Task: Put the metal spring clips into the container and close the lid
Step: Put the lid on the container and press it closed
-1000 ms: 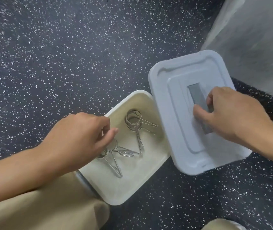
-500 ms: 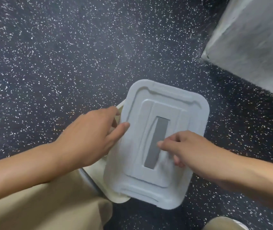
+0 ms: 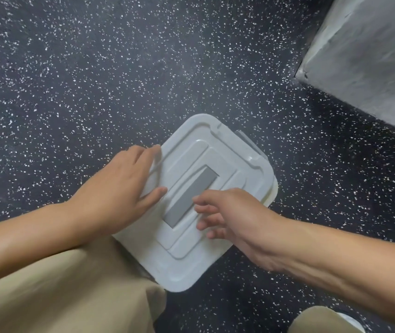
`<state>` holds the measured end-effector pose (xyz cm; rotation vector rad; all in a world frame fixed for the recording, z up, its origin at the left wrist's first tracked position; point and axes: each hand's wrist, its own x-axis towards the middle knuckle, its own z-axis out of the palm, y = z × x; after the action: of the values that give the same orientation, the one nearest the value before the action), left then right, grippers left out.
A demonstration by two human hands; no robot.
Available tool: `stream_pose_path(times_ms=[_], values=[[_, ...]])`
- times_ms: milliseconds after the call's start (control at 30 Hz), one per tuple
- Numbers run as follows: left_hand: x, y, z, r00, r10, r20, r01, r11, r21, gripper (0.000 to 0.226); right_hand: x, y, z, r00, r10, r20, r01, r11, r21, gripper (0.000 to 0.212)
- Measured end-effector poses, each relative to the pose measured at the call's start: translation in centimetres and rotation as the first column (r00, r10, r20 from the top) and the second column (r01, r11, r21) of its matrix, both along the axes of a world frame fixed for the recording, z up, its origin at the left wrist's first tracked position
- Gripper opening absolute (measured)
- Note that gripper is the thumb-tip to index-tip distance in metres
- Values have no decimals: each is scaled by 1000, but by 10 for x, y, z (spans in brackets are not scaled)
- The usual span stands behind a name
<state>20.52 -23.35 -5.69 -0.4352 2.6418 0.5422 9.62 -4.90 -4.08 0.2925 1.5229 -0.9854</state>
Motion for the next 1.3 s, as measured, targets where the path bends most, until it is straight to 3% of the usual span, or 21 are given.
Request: stream_pose_path(times_ms=[167, 267, 333, 400, 467, 500, 533, 667, 767, 867, 933, 1033, 1300], values=[[17, -14, -5, 993, -106, -58, 111, 990, 85, 77, 4, 7, 0, 996, 87, -27, -87, 996, -15, 25], [28, -19, -10, 977, -208, -49, 213, 966, 145, 84, -3, 13, 2, 907, 285, -312, -284, 958, 48, 14], [31, -19, -12, 968, -247, -38, 249, 952, 179, 84, -18, 19, 1, 705, 357, -613, -381, 920, 97, 14], [30, -18, -15, 962, -269, -52, 274, 942, 191, 86, -37, 24, -2, 409, 386, -827, -457, 871, 181, 12], [29, -20, -16, 955, -283, -88, 294, 942, 164, 86, -58, 24, -18, 86, 437, -895, -504, 794, 340, 29], [30, -21, -16, 949, -297, -104, 309, 942, 132, 86, -68, 24, -28, -16, 481, -877, -503, 754, 422, 41], [31, -23, -16, 938, -327, -116, 338, 937, 92, 88, -77, 22, -37, -56, 532, -845, -492, 722, 487, 53], [38, -25, -18, 807, -584, -90, 583, 811, -39, 107, -94, 17, -60, 49, 681, -731, -509, 646, 569, 84], [50, -18, -27, 714, -697, -65, 696, 717, -43, 122, -94, 17, -66, 128, 693, -709, -524, 654, 545, 83], [56, -14, -33, 705, -708, -48, 704, 706, -74, 129, -94, 18, -68, 201, 656, -727, -513, 703, 493, 73], [55, -13, -32, 695, -717, -61, 708, 696, -118, 120, -94, 19, -66, 236, 623, -746, -501, 736, 456, 69], [54, -11, -32, 634, -764, -123, 735, 644, -212, 92, -92, 21, -65, 226, 585, -779, -482, 762, 432, 67], [51, -14, -28, 586, -795, -156, 764, 607, -220, 73, -87, 24, -71, 92, 485, -870, -399, 818, 414, 59]])
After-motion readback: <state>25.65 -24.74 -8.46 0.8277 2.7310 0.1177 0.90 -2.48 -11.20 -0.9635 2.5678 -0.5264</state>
